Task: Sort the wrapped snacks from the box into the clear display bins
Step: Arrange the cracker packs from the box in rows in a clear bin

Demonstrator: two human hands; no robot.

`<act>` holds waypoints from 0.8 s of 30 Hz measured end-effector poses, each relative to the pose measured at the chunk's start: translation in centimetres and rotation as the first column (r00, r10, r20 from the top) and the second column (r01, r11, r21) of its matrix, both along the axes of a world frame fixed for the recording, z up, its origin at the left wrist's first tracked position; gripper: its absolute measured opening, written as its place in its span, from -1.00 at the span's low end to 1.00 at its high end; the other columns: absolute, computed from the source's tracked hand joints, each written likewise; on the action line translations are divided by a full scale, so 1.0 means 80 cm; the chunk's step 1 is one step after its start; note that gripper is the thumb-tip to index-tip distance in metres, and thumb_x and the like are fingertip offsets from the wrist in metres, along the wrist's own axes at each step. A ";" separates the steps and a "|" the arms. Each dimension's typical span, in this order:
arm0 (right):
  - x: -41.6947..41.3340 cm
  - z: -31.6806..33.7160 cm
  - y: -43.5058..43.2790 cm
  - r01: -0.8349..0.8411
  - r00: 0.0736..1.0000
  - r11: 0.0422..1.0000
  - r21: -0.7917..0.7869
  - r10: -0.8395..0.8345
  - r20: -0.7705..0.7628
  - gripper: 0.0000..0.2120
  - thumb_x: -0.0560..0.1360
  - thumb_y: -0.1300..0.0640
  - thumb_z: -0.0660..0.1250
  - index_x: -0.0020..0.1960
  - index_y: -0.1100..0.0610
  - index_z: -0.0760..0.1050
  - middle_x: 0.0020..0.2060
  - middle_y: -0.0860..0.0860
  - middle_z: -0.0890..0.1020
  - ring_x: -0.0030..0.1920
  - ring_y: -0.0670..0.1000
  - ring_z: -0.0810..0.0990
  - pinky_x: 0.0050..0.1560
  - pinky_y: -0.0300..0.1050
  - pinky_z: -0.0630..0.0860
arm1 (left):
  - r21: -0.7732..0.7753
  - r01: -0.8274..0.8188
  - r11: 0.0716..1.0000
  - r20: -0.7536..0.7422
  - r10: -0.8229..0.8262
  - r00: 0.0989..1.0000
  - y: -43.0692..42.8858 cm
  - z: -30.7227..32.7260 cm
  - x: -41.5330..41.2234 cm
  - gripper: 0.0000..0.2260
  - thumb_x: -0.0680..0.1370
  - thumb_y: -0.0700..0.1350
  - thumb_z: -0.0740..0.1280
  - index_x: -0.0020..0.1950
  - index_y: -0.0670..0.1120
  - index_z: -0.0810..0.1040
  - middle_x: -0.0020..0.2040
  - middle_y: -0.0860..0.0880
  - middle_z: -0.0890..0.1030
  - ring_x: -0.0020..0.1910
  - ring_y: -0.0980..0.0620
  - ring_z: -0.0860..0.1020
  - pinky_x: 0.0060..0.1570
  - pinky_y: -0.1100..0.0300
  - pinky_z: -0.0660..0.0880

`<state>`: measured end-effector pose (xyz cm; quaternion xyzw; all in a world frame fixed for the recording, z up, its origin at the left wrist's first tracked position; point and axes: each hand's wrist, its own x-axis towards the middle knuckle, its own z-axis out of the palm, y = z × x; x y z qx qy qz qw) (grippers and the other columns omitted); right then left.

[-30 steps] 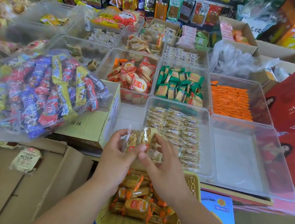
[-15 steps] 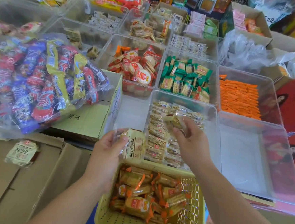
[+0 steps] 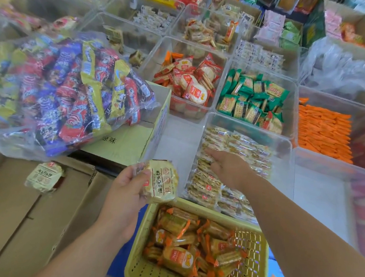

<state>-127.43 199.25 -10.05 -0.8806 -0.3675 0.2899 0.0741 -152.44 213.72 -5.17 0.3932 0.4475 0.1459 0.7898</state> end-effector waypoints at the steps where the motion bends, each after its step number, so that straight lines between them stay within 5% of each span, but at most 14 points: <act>1: 0.000 -0.001 -0.001 -0.014 1.000 1.000 -0.014 0.014 0.004 -0.49 0.64 -0.01 0.10 0.58 -0.20 0.18 0.48 0.07 0.44 0.43 0.17 0.43 0.33 0.06 0.42 | -0.007 -0.001 1.000 0.004 0.001 1.000 0.000 0.000 0.000 -0.82 0.67 -0.19 0.27 0.23 -0.11 0.61 0.09 -0.10 0.74 0.06 -0.02 0.72 -0.12 0.11 0.67; 5: 0.001 0.006 -0.004 -0.022 0.998 0.999 -0.024 0.021 -0.057 -0.46 0.65 0.03 0.09 0.60 -0.19 0.12 0.37 0.14 0.54 0.35 0.22 0.49 0.29 0.08 0.47 | -0.040 0.002 0.999 0.016 -0.001 1.000 -0.001 0.006 0.006 -0.81 0.67 -0.21 0.27 0.26 -0.14 0.59 0.10 -0.13 0.74 0.08 -0.07 0.72 0.09 -0.07 0.60; 8: -0.005 0.023 -0.010 0.000 0.996 0.998 0.058 0.005 -0.090 -0.42 0.62 0.04 0.17 0.62 -0.13 0.13 0.52 0.05 0.38 0.51 0.14 0.32 0.46 0.13 0.33 | -0.036 -0.007 0.999 0.027 0.008 1.000 0.000 0.011 0.016 -0.82 0.65 -0.22 0.29 0.24 -0.15 0.57 0.07 -0.16 0.74 0.01 -0.08 0.73 0.08 -0.07 0.61; 10: -0.015 0.034 -0.019 0.040 0.995 0.991 0.131 -0.028 -0.091 -0.42 0.62 0.04 0.20 0.61 -0.13 0.16 0.55 -0.01 0.32 0.54 0.08 0.24 0.50 0.10 0.27 | -0.042 -0.031 0.999 0.029 0.032 0.999 0.001 0.015 0.025 -0.85 0.64 -0.25 0.31 0.18 -0.13 0.59 0.03 -0.16 0.74 -0.05 -0.08 0.73 0.02 -0.08 0.57; 15: -0.068 0.066 -0.046 0.141 0.984 0.871 0.470 -0.176 0.031 -0.55 0.62 0.06 0.28 0.50 -0.10 0.37 0.39 -0.19 0.44 0.43 -0.08 0.35 0.41 -0.06 0.37 | -0.042 -0.051 0.998 0.039 0.053 0.998 -0.006 0.030 0.055 -0.83 0.59 -0.32 0.30 -0.05 -0.05 0.52 -0.16 -0.14 0.69 -0.27 -0.09 0.66 -0.53 0.19 0.49; 19: -0.121 0.090 -0.057 0.175 0.981 0.747 0.641 -0.190 -0.047 -0.57 0.59 -0.09 0.30 0.44 -0.12 0.40 0.35 -0.27 0.41 0.36 -0.23 0.40 0.27 -0.09 0.51 | 0.010 -0.012 1.000 0.019 0.012 1.000 -0.035 0.039 0.085 -0.76 0.56 -0.35 0.32 0.06 -0.02 0.51 -0.20 -0.13 0.62 -0.30 -0.03 0.59 -0.44 0.09 0.54; 22: -0.139 0.093 -0.060 0.185 0.978 0.778 0.601 -0.204 -0.036 -0.38 0.51 -0.31 0.27 0.52 -0.23 0.24 0.50 -0.23 0.27 0.48 -0.17 0.28 0.37 -0.15 0.40 | 0.038 0.098 0.994 0.027 -0.099 0.995 -0.061 0.045 0.101 -0.57 0.58 -0.29 0.36 0.22 0.25 0.56 -0.13 -0.10 0.64 -0.30 0.03 0.56 -0.46 0.19 0.51; 24: -0.141 0.093 -0.063 0.208 0.972 0.799 0.564 -0.233 -0.027 -0.32 0.48 -0.31 0.28 0.55 -0.22 0.20 0.56 -0.18 0.21 0.55 -0.11 0.18 0.46 -0.10 0.32 | 0.070 0.199 0.978 0.054 -0.203 0.978 -0.076 0.048 0.108 -0.62 0.62 -0.19 0.37 0.21 0.33 0.59 -0.14 0.03 0.70 -0.30 0.13 0.61 -0.43 0.22 0.52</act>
